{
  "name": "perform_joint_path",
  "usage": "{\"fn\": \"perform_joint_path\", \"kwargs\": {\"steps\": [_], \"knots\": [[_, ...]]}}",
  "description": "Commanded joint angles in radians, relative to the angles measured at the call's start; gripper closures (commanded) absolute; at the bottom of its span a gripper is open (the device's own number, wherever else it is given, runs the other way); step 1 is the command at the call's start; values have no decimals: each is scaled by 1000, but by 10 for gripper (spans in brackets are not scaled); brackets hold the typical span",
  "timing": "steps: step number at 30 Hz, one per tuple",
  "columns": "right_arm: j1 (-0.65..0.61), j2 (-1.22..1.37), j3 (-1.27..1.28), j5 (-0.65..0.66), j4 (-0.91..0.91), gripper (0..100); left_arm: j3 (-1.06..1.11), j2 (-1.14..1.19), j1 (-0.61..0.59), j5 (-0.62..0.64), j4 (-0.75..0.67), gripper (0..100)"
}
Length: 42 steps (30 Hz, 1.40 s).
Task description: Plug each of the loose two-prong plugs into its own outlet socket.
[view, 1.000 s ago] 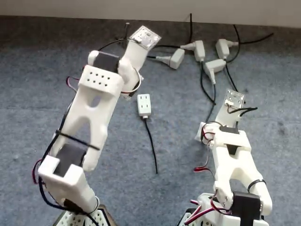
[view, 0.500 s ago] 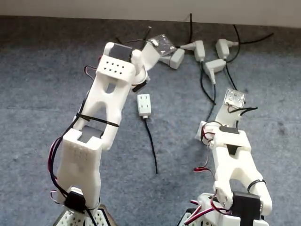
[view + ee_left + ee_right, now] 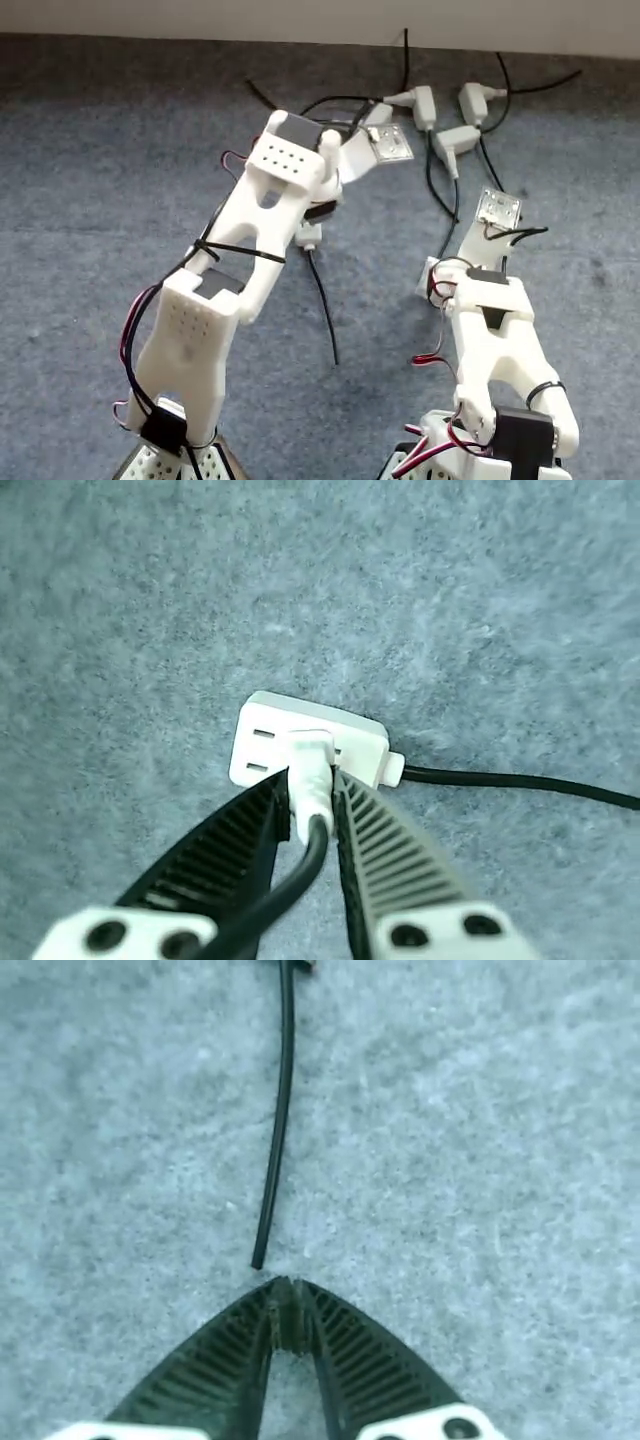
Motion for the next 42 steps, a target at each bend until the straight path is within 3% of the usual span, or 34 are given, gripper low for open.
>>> {"fn": "perform_joint_path", "kwargs": {"steps": [1, 20, 25, 42], "knots": [[4, -38, -2, 11, -16, 990, -38, -7, -22, -32, -8, 993], [-15, -38, -2, 12, -16, 990, -114, 1, -50, -35, -51, 993], [-15, -38, -2, 12, -16, 990, -113, 1, -47, -150, 34, 993], [-16, -38, -2, 12, -16, 990, -120, 88, -42, -161, 20, 993]]}}
